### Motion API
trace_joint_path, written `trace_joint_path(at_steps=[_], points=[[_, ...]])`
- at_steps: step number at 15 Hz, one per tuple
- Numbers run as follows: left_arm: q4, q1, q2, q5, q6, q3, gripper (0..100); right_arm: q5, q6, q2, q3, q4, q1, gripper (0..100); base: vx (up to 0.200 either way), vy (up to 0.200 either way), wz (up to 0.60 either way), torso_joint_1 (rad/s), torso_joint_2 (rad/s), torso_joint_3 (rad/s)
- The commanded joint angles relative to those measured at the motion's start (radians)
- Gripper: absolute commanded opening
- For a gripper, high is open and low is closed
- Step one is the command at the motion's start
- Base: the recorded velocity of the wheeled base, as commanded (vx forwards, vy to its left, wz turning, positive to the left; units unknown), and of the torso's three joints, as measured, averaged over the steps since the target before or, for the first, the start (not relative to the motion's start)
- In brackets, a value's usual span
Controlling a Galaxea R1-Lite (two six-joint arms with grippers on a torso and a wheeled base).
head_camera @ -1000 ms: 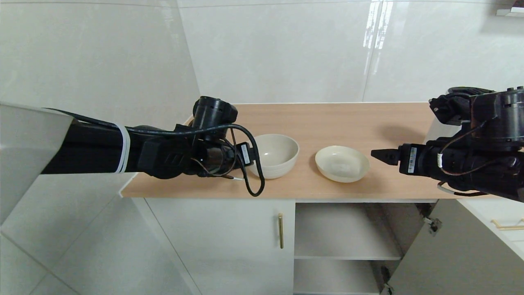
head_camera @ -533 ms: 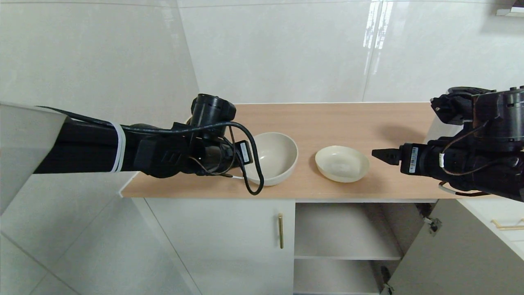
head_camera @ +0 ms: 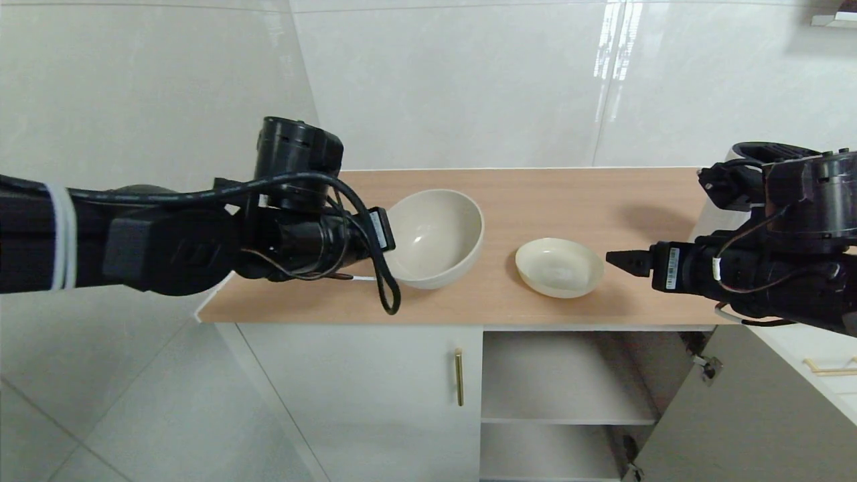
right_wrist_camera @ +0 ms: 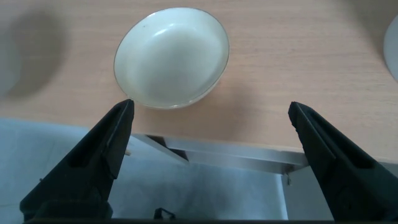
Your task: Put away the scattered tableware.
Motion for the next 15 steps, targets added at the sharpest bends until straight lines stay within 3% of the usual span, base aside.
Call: trace_joint_path(at_steps=[1, 2, 3, 8, 15], points=[[-0.06, -0.007, -0.127, -0.042, 0.005, 0.086, 0, -0.009, 0.001, 0.032, -0.019, 0.0, 0.0, 100, 0.0, 0.0, 0.0, 0.0, 0.0, 0.0], [-0.128, -0.005, -0.173, -0.094, 0.03, 0.145, 0, -0.058, 0.003, 0.08, -0.043, 0.005, 0.002, 100, 0.0, 0.0, 0.0, 0.0, 0.0, 0.0], [-0.154, -0.004, -0.183, -0.109, 0.041, 0.166, 0, -0.09, 0.003, 0.11, -0.053, 0.005, 0.009, 100, 0.0, 0.0, 0.0, 0.0, 0.0, 0.0], [-0.166, -0.004, -0.183, -0.111, 0.041, 0.177, 0, -0.179, 0.076, 0.302, -0.185, 0.005, 0.023, 100, 0.0, 0.0, 0.0, 0.0, 0.0, 0.0], [-0.168, -0.004, -0.177, -0.113, 0.041, 0.178, 0, -0.216, 0.127, 0.374, -0.217, 0.0, 0.023, 100, 0.0, 0.0, 0.0, 0.0, 0.0, 0.0]])
